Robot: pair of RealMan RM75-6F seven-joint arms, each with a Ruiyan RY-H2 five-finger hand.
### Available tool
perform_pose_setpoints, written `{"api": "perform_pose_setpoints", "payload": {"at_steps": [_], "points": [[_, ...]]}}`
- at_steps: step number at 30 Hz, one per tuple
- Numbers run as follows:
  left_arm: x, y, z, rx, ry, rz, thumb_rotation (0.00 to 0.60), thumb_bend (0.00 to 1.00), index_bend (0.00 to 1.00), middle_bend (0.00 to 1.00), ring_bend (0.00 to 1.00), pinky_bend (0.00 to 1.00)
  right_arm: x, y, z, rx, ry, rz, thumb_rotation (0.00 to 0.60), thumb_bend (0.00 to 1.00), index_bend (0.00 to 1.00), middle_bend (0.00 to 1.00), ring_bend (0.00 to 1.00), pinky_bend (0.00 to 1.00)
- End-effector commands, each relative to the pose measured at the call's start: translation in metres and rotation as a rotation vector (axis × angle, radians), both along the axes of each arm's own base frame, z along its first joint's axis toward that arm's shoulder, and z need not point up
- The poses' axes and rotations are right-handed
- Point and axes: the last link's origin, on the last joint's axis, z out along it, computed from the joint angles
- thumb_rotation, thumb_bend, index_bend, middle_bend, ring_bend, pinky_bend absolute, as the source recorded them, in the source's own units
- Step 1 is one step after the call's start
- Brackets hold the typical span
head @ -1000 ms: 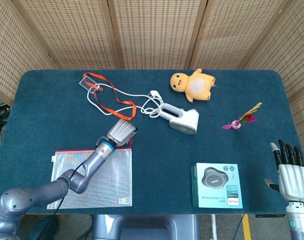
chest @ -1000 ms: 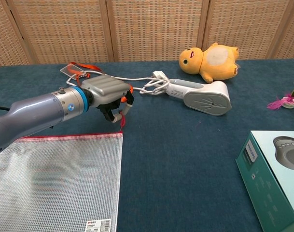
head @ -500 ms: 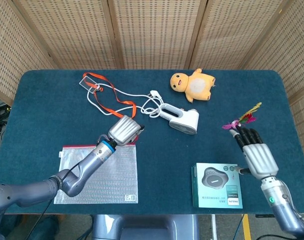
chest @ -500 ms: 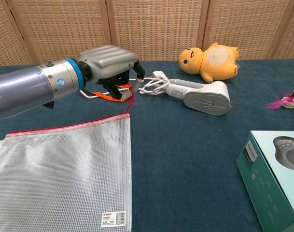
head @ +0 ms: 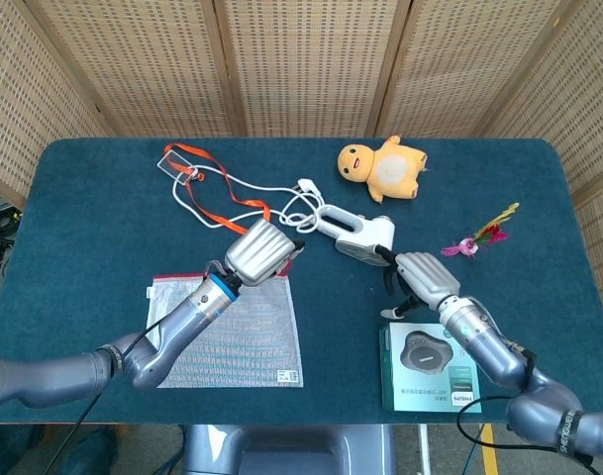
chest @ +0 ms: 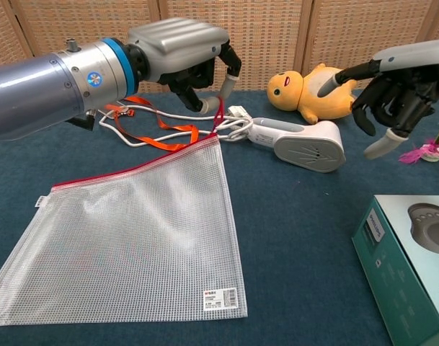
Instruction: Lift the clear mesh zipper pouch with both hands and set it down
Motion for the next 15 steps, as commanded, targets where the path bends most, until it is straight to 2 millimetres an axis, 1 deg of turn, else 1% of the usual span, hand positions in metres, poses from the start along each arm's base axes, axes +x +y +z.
{"api": "perform_pose_setpoints", "payload": {"at_steps": [1,6,10,15], "points": [[0.009,-0.002,-0.003,0.0,-0.009,-0.007,0.6,0.89,0.84,1.0,0.9,0.97,0.02,-0.012,-0.027,0.14,-0.105,-0.119,0.6,0.0,0.22,0.79,0.83,1.0],[0.016,-0.005,-0.005,0.001,-0.028,-0.01,0.6,0.89,0.84,1.0,0.9,0.97,0.033,-0.018,-0.052,0.206,-0.178,-0.228,0.6,0.0,0.28,0.82,0.87,1.0],[0.018,-0.006,-0.006,0.009,-0.026,-0.016,0.6,0.89,0.84,1.0,0.9,0.97,0.046,-0.019,-0.065,0.25,-0.243,-0.302,0.6,0.0,0.32,0.84,0.88,1.0],[0.019,-0.006,-0.006,0.01,-0.044,-0.014,0.6,0.89,0.84,1.0,0.9,0.97,0.059,-0.022,-0.076,0.288,-0.287,-0.367,0.6,0.0,0.38,0.84,0.88,1.0]]}}
